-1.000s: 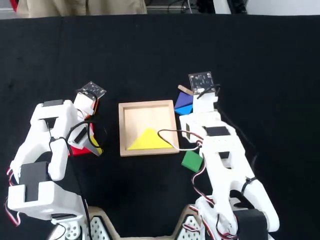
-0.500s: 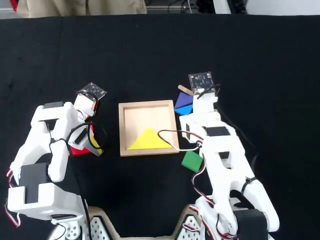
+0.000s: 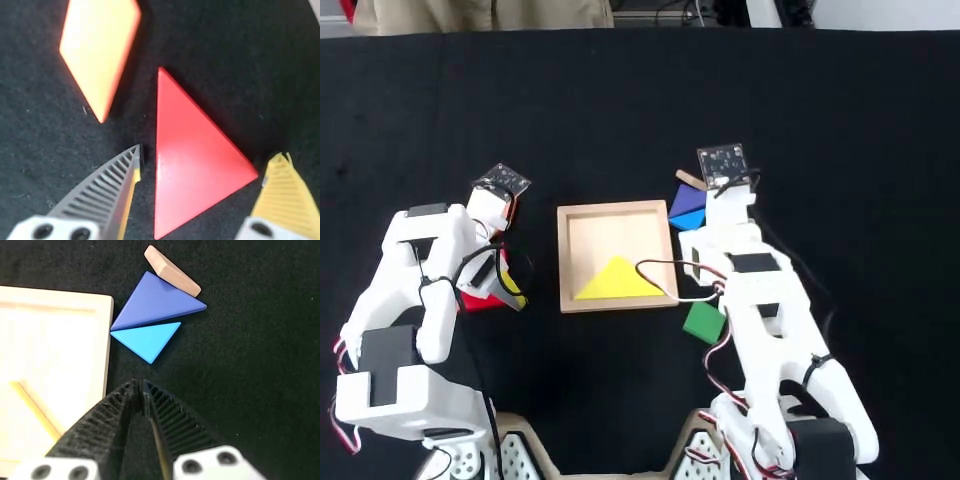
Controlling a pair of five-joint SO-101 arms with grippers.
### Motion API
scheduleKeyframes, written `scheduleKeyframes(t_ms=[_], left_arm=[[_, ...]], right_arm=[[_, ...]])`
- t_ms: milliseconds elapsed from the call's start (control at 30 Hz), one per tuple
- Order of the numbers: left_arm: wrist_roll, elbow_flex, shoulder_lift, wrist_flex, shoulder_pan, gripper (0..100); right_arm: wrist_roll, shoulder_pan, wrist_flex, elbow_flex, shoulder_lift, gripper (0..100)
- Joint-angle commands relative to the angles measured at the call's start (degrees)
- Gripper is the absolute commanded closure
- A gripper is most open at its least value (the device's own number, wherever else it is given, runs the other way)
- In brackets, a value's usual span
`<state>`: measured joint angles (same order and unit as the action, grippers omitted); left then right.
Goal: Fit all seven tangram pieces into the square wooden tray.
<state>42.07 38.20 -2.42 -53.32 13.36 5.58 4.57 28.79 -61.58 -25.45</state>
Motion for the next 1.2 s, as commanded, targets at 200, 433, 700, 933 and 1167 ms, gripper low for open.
scheduleKeyframes(t_ms=[200, 433, 700, 933, 1167], left_arm=[[1.41, -0.4, 0.18, 0.18, -0.84, 75], [1.41, -0.4, 0.18, 0.18, -0.84, 73], [1.58, -1.27, 0.26, -3.52, -1.36, 73], [1.67, -3.03, 0.26, -4.75, -2.33, 73], [1.05, -3.21, 2.46, -5.45, -3.47, 73]], right_arm=[[0.09, 0.97, -1.05, 0.31, 0.57, 98.7], [0.09, 0.97, -1.05, 0.31, 0.57, 98.7], [0.09, 0.97, -1.14, 0.4, 0.57, 98.7], [0.09, 0.97, -1.14, 0.4, 0.57, 98.7], [0.09, 0.97, -1.14, 0.4, 0.57, 98.7]])
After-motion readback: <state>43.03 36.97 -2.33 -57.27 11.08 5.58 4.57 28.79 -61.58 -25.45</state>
